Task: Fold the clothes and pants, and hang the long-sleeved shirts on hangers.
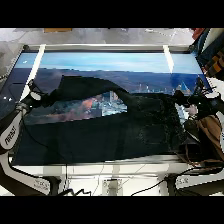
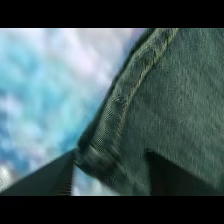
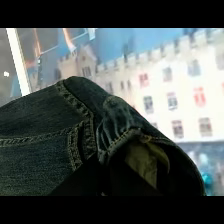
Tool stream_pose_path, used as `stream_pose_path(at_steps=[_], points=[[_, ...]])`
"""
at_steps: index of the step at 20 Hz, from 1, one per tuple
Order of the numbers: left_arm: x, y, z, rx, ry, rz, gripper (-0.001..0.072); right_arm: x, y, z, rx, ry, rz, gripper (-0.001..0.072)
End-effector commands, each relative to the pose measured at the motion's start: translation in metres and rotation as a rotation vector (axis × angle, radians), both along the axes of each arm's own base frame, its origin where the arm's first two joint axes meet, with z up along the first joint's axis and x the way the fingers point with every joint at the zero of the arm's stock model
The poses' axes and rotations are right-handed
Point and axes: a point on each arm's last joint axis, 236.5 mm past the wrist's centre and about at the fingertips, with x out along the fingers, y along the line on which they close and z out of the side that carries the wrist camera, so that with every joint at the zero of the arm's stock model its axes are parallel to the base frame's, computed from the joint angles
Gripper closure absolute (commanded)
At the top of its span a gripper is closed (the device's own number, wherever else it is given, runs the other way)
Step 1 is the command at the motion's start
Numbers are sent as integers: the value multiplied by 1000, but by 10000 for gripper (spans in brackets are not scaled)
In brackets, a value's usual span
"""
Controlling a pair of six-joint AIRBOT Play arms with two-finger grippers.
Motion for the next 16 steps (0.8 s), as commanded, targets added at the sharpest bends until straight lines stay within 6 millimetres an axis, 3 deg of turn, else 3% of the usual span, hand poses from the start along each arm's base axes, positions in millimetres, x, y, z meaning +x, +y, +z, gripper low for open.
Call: stream_pose_path(at_steps=[1,2,3,5,7,9,12,13,14,16], points=[[24,1,14,75,-119,22,555,1,1,1,-4,-3,3,678],[24,-2,16,107,-121,-17,676,1,1,1,-4,-4,3,678],[24,-6,21,131,-121,-58,679,1,1,2,-4,-5,3,678],[26,-12,54,161,-155,-119,679,1,-1,7,-12,-17,0,678],[30,-6,119,169,-243,-119,681,0,-6,15,-56,-31,8,678],[22,6,204,193,-366,-102,681,-5,-12,24,-122,-38,31,678],[-18,33,339,264,-592,-31,681,-13,-24,40,-234,-50,65,678],[-36,40,374,288,-651,-7,681,-15,-27,45,-258,-57,71,679],[-56,45,400,302,-689,9,681,-16,-29,51,-280,-65,74,678],[-90,43,419,310,-677,-8,681,-18,-31,59,-305,-76,79,678]])
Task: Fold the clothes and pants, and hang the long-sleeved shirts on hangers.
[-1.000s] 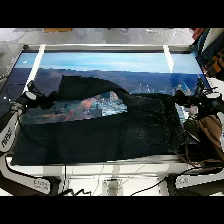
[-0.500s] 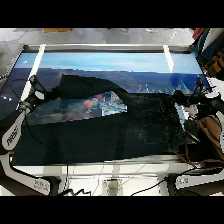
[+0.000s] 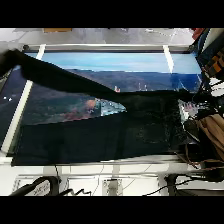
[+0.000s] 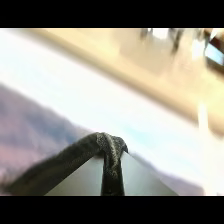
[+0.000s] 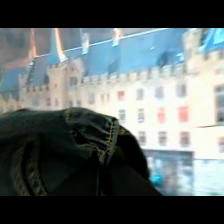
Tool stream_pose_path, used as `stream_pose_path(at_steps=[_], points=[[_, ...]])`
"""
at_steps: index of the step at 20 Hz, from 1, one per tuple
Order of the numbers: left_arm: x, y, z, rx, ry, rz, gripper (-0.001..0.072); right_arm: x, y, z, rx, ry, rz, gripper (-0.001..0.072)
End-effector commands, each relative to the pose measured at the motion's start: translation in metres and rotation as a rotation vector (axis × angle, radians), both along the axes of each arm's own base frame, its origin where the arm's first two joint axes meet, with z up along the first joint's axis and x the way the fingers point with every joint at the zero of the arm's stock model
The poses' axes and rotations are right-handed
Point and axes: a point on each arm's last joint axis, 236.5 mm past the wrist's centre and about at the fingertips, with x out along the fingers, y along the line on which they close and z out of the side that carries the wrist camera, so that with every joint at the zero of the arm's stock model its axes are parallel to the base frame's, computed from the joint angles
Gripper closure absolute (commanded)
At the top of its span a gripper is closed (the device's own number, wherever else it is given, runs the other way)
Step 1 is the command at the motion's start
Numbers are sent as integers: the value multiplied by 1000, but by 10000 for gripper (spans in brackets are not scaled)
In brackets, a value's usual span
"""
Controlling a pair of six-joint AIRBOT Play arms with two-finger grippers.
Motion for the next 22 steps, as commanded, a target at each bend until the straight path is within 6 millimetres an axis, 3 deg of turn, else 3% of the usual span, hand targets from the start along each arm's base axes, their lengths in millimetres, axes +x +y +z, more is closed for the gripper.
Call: stream_pose_path(at_steps=[1,3,6,8,10,16,17,18,19,22], points=[[-64,-2,51,35,-10,-13,681,-5,-9,13,-74,-14,13,678],[-88,-7,21,67,154,-51,681,-5,-8,13,-75,-13,14,678],[-121,-7,-45,90,464,-90,682,-6,-9,13,-77,-12,15,678],[-123,-4,-84,71,610,-115,681,-6,-9,13,-79,-12,16,678],[-100,3,-115,33,652,-120,680,-6,-9,13,-79,-12,15,678],[0,14,-191,-219,542,-85,665,0,-16,16,-99,-39,-6,678],[11,15,-202,-265,524,-73,530,1,-17,17,-102,-43,-10,678],[19,17,-210,-298,511,-60,239,1,-17,17,-102,-45,-11,678],[25,19,-215,-312,498,-51,15,1,-17,17,-102,-44,-10,678],[21,28,-221,-230,521,-68,5,1,-17,17,-102,-44,-10,678]])
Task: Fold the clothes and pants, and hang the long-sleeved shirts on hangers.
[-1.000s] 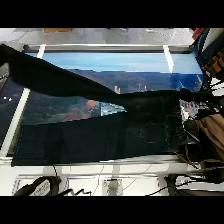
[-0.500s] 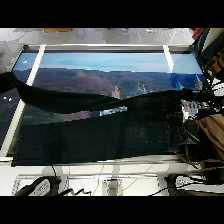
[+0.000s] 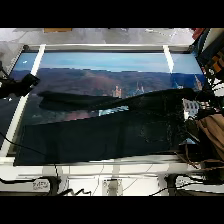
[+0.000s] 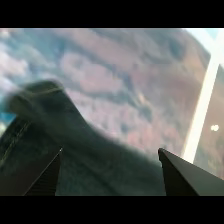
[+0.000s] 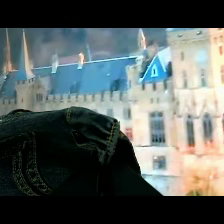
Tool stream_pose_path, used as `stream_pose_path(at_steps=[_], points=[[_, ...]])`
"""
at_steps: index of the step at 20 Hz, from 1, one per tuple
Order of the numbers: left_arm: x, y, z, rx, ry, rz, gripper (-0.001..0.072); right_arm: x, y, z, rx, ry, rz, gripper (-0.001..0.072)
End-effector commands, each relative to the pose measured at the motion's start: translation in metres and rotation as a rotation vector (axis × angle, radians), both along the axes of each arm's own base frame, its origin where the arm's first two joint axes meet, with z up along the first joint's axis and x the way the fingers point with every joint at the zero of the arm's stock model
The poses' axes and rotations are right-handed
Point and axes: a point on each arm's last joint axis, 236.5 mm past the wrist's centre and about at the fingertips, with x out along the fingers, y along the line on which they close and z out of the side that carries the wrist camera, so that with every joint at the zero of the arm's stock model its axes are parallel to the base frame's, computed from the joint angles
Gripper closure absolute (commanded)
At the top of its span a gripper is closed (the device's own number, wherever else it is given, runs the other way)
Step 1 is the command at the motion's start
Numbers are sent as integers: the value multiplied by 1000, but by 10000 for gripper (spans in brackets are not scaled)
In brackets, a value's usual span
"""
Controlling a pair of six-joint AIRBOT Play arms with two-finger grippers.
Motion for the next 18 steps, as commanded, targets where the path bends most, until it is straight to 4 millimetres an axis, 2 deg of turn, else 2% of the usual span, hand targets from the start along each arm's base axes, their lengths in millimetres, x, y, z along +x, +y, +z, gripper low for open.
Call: stream_pose_path(at_steps=[1,2,3,4,5,7,9,11,13,14,15,18], points=[[2,13,-14,24,11,1,8,1,-1,1,-2,-5,-3,678],[-7,17,-20,13,48,-5,15,1,-1,1,-3,-5,-3,678],[-19,20,-32,-7,110,-4,86,1,-1,1,-2,-5,-3,678],[-35,23,-46,-13,186,-17,218,1,-1,1,-2,-5,-3,678],[-52,25,-62,-21,272,-30,256,1,-1,1,-2,-5,-3,678],[-75,27,-91,-71,382,3,255,1,-1,1,-3,-5,-3,678],[-86,24,-116,-125,443,42,255,1,-1,1,-3,-7,-4,678],[-86,15,-137,-159,479,35,254,2,-2,2,-5,-10,-7,678],[-72,3,-149,-231,458,51,253,3,-3,2,-8,-14,-10,678],[-63,0,-154,-259,436,69,203,3,-3,2,-8,-17,-12,678],[-54,1,-158,-272,411,92,133,4,-3,3,-9,-18,-12,678],[-32,14,-165,-270,331,165,120,4,-3,3,-10,-19,-13,678]])
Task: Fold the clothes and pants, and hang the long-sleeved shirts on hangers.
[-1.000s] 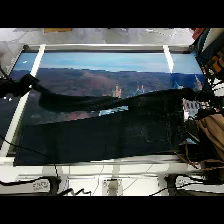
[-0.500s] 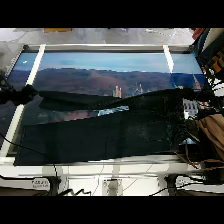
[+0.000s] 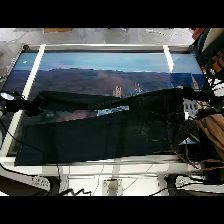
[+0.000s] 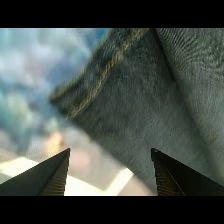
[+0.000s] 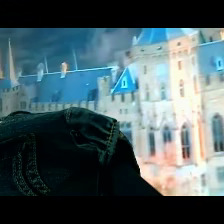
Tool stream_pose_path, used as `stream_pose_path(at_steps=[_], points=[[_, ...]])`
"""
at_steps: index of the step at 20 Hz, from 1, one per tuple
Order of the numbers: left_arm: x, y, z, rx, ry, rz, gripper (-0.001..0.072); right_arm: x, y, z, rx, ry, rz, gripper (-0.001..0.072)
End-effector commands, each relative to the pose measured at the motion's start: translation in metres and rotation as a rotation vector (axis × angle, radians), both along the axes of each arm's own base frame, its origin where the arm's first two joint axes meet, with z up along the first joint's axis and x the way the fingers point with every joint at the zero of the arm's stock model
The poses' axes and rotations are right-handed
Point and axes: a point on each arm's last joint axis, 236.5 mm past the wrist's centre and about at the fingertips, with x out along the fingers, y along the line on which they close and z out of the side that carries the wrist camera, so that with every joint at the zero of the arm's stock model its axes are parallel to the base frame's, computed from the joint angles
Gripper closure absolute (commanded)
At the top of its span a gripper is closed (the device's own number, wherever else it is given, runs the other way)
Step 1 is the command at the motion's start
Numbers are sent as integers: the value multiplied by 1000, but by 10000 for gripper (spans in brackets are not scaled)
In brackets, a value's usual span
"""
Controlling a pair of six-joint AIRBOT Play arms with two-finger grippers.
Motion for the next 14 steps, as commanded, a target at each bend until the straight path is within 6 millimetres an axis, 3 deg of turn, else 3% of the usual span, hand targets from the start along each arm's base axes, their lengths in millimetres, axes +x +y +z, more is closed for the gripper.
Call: stream_pose_path(at_steps=[1,3,5,6,9,12,14], points=[[24,12,-9,8,-72,97,154,2,-1,1,-4,-9,-5,678],[29,18,-8,27,-92,112,331,4,-4,3,-12,-22,-15,678],[31,20,-2,37,-105,102,593,5,-5,4,-15,-27,-18,678],[31,20,6,59,-124,53,679,5,-5,4,-14,-26,-17,678],[34,11,53,121,-203,-104,681,5,-6,4,-16,-27,-19,678],[26,-6,130,142,-286,-206,681,5,-6,4,-16,-27,-19,678],[9,-22,184,160,-338,-266,681,5,-6,4,-15,-27,-19,678]])
